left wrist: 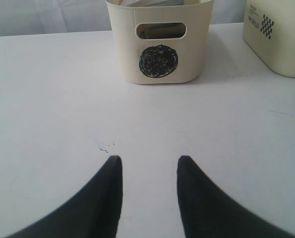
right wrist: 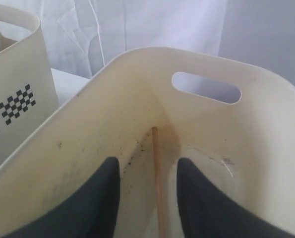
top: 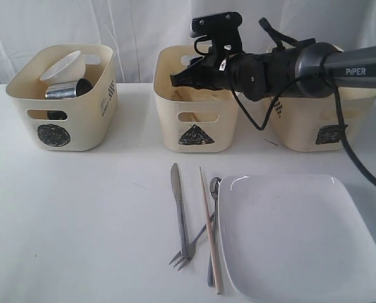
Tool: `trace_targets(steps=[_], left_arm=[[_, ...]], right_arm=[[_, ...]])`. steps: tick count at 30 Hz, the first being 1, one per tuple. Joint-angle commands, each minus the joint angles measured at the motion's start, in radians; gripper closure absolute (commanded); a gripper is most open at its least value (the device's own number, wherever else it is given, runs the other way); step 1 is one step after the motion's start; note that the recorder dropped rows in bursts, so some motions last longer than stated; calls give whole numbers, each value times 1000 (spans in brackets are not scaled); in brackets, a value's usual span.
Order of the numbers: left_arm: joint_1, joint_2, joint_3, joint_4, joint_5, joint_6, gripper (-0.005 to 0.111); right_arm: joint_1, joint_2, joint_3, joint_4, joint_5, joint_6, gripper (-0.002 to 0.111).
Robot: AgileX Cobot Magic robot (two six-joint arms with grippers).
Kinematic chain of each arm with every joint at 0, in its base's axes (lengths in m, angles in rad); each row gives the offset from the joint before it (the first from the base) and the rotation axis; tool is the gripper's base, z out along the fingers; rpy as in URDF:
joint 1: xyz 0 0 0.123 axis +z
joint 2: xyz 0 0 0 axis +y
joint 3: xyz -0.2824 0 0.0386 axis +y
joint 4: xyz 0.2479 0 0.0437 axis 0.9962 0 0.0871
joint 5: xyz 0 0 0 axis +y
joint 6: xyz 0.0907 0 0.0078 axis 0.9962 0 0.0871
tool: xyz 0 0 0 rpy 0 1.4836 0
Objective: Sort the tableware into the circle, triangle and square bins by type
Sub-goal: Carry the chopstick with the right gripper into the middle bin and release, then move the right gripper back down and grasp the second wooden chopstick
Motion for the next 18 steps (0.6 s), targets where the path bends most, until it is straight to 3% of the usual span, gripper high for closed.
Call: trace_targets(steps=[1, 9, 18], left_arm=[[-1, -5, 4, -11, 4, -1, 65], [-1, -5, 4, -11, 4, -1, 65], [-1, -5, 4, -11, 4, -1, 65]], right_arm=[[1, -66, 9, -2, 103, 1, 71], [43, -245, 144, -2, 356, 146, 71], [105, -353, 313, -2, 560, 181, 75]])
